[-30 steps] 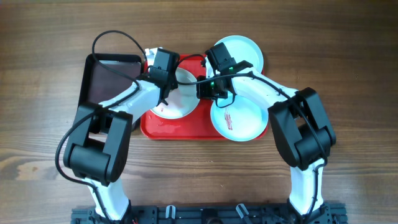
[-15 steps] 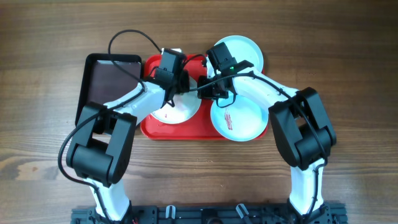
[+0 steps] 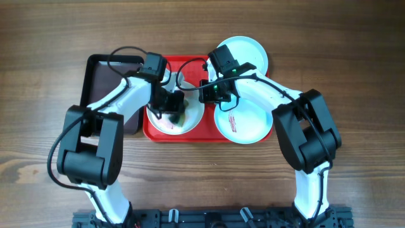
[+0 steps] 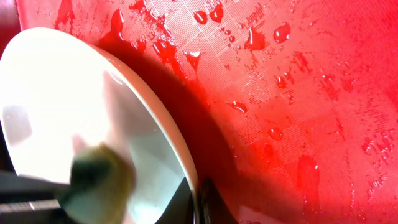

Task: Clean dirty plates on tray and stack at the side
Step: 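Scrub the white plate surface with the sponge while right gripper holds rim, then lift the sponge away and tilt the white plate up with right gripper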

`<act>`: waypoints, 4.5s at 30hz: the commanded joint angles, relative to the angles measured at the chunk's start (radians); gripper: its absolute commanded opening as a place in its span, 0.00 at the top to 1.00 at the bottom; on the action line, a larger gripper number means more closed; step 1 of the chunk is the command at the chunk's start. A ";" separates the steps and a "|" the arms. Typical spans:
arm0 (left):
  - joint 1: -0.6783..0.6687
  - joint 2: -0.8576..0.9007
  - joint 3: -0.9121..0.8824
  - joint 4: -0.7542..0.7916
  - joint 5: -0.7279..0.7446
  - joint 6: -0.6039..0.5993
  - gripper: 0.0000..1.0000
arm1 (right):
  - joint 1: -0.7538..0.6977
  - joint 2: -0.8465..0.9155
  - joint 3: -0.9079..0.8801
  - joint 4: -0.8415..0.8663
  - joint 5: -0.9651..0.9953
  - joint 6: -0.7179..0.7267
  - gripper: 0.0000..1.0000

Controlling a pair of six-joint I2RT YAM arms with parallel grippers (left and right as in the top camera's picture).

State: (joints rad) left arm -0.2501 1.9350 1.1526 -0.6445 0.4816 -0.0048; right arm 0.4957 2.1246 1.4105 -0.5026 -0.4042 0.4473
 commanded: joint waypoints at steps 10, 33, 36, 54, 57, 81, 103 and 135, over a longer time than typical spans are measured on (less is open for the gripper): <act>-0.008 0.038 -0.032 0.176 -0.077 -0.183 0.96 | -0.004 0.017 -0.008 0.011 0.002 0.016 0.96; -0.097 0.029 0.006 -0.082 -0.360 -0.334 0.96 | -0.005 0.017 -0.008 0.013 0.002 0.016 0.96; -0.101 0.029 0.006 -0.105 -0.139 -0.264 0.96 | -0.005 0.017 -0.008 0.013 0.003 0.016 0.96; -0.100 0.033 0.006 0.282 -0.415 -0.352 0.96 | -0.005 0.017 -0.008 0.013 0.002 0.016 0.96; -0.100 0.033 0.006 0.305 -0.590 -0.352 0.96 | -0.005 0.017 -0.008 0.014 0.003 0.016 0.96; -0.101 0.032 0.006 -0.190 -0.142 -0.279 0.96 | -0.005 0.017 -0.008 0.016 0.002 0.016 0.96; -0.094 0.032 0.006 0.320 -0.369 -0.262 0.96 | -0.005 0.017 -0.008 0.014 0.003 0.015 0.96; 0.104 -0.052 0.468 -0.341 -0.056 -0.312 0.96 | -0.005 0.016 -0.007 -0.034 -0.014 0.015 0.96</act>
State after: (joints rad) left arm -0.1944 1.9495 1.4593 -0.9569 0.3443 -0.3420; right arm 0.4942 2.1246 1.4105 -0.5282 -0.4160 0.4564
